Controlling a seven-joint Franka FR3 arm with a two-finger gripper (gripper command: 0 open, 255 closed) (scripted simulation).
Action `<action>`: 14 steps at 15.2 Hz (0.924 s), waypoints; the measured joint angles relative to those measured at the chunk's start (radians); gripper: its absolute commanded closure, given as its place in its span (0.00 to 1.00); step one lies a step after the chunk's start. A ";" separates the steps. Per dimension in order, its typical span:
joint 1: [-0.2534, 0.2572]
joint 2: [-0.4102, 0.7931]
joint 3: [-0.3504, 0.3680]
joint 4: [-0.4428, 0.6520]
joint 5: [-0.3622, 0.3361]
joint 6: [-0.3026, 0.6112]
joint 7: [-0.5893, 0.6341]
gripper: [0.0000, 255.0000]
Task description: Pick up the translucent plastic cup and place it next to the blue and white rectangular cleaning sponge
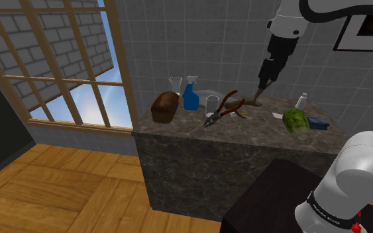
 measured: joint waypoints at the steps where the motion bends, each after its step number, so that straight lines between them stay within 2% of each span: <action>1: 0.000 0.000 0.000 0.000 0.000 0.000 0.000 0.00; 7: -0.009 0.144 -0.043 0.007 -0.021 0.131 -0.040 0.00; 14: -0.016 0.391 -0.099 0.088 -0.027 0.292 -0.096 0.00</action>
